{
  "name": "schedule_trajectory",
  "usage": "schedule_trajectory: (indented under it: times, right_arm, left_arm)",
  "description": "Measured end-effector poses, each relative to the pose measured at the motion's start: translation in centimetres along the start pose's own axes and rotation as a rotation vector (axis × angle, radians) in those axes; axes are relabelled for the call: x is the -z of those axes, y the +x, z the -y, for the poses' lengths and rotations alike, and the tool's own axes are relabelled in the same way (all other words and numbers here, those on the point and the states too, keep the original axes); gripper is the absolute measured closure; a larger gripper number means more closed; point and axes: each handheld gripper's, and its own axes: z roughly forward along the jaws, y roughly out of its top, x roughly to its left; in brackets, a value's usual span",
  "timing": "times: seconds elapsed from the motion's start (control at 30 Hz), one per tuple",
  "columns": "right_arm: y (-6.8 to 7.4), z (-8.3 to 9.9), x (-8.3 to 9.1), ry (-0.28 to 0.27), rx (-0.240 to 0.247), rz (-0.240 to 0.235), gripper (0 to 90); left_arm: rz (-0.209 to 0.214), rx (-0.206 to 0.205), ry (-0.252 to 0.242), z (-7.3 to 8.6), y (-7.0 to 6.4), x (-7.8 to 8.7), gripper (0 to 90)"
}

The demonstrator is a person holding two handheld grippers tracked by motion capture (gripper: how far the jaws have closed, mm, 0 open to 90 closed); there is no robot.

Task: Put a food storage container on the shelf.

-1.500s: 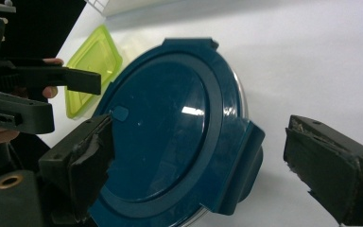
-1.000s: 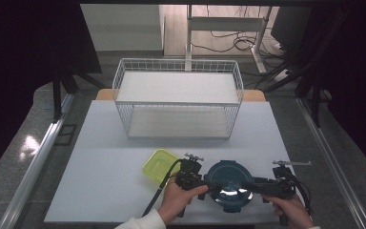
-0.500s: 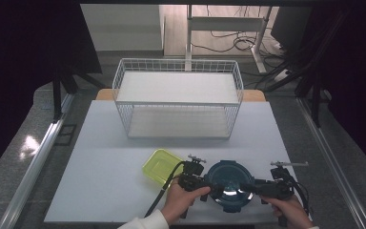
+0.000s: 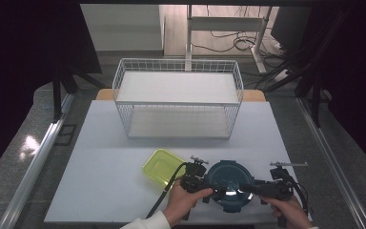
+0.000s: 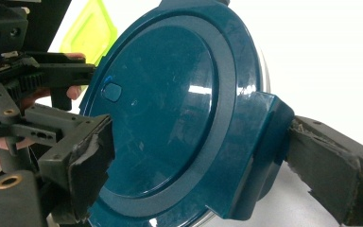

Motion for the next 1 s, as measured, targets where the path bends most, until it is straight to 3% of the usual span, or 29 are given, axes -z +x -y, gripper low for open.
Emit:
schedule_trajectory:
  times: [0.67,1.0]
  right_arm:
    - [-0.41,0.26,-0.56,0.025,-0.042,-0.022,11.4]
    - [-0.46,0.38,-0.49,0.031,-0.041,-0.023,11.4]
  left_arm:
    - [-0.012,0.004,0.011,-0.1,-0.3,-0.3,8.1]
    - [-0.006,0.017,0.026,-0.23,-0.29,-0.53,6.5]
